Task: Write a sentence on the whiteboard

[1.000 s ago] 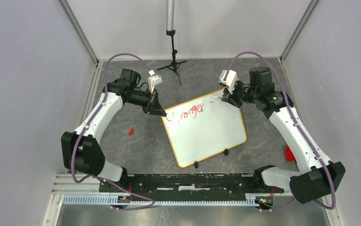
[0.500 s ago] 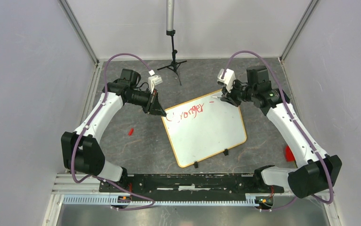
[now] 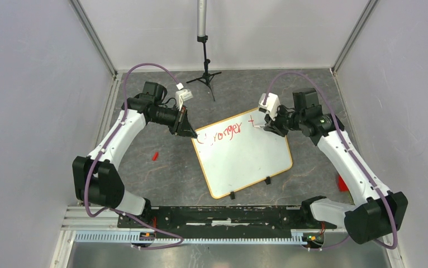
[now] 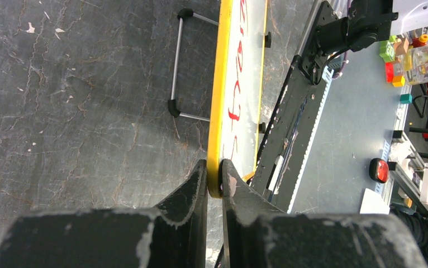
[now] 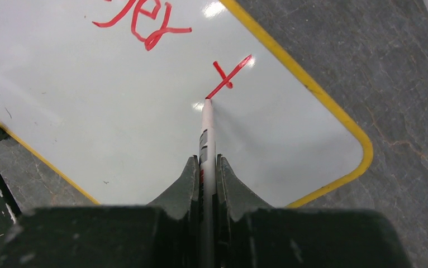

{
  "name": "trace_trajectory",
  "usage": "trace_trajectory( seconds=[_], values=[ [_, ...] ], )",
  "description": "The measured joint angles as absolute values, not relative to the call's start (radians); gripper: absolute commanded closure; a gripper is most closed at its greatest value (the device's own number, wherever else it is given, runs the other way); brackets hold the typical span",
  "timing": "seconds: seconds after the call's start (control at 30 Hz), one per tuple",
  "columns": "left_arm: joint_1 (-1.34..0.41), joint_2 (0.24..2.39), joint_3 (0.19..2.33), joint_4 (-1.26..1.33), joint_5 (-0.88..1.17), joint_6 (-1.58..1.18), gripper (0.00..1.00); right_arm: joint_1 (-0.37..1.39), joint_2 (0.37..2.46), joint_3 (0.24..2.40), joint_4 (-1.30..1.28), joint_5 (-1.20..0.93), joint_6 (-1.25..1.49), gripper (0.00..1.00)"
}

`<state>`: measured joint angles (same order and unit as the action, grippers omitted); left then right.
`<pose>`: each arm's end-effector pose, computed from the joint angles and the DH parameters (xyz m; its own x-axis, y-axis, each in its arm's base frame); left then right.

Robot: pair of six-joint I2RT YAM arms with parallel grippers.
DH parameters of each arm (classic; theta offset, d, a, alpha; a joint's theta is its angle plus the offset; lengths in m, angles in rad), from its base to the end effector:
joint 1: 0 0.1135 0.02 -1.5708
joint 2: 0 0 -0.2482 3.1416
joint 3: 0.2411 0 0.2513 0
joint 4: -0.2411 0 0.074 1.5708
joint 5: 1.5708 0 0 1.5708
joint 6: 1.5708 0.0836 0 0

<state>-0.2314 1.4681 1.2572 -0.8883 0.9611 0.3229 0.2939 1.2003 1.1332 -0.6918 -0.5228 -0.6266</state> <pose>0.2774 -0.1358 0.2594 -0.6656 0.3435 -0.6626 0.7435 0.3827 -0.5484 0.2596 0.1222 0.2876 -0.1830 -0.5862 -0.7892 -0.8704 0.4698 -0.1472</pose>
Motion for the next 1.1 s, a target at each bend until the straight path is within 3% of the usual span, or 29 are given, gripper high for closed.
trace_trajectory(
  seconds=[0.33, 1.1],
  values=[
    [-0.231, 1.468, 1.257, -0.888, 0.961, 0.323, 0.98, 0.294, 1.178, 1.099, -0.722, -0.508, -0.638, 1.00],
    [-0.231, 1.468, 1.257, -0.888, 0.960, 0.323, 0.97, 0.294, 1.265, 1.243, -0.707, -0.465, -0.637, 1.00]
  ],
)
